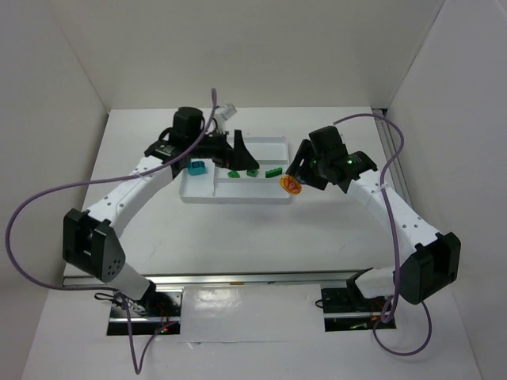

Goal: Sort the legos into containers by color

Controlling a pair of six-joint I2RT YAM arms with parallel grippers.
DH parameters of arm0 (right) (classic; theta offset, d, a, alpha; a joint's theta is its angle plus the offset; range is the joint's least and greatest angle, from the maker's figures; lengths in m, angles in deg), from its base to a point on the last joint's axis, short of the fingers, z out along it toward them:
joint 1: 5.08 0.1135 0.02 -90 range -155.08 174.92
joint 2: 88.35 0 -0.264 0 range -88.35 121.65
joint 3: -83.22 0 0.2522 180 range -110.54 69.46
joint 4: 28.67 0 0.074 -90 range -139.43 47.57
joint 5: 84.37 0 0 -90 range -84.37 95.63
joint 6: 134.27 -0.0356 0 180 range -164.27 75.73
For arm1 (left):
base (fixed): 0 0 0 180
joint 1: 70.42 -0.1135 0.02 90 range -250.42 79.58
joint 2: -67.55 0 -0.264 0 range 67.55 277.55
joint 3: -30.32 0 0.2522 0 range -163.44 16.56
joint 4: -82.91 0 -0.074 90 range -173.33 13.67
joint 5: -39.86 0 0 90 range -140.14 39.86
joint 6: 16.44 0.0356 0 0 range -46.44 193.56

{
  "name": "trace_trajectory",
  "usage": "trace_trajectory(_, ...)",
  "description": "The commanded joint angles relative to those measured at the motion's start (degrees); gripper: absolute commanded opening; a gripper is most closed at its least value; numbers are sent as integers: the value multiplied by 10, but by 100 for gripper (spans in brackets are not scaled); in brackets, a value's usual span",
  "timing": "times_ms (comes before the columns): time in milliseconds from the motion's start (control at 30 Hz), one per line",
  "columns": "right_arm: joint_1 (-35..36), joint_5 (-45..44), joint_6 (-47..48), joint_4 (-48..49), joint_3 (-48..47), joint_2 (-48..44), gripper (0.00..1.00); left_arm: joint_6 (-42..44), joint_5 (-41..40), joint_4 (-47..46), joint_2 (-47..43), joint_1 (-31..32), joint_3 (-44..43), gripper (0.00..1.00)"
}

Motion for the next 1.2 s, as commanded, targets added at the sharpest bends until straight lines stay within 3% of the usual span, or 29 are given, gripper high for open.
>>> trace_trajectory(0,-4,17,9,34,-28,2,47,13,94,-52,38,52,14,99)
trace_trajectory(233,-4,35,9,45,-39,7,47,-10,67,-137,55,108,45,99)
trace_trajectory(700,1,47,9,45,-40,7,47,-62,16,-214,122,139,38,97)
trace_trajectory(800,1,47,9,45,-45,7,47,-61,9,-214,128,139,32,94)
trace_trajectory(933,1,47,9,45,-45,7,47,-72,2,-239,128,139,44,83)
trace_trajectory(1167,1,52,4,50,-33,2,47,-103,-12,-284,116,139,59,82)
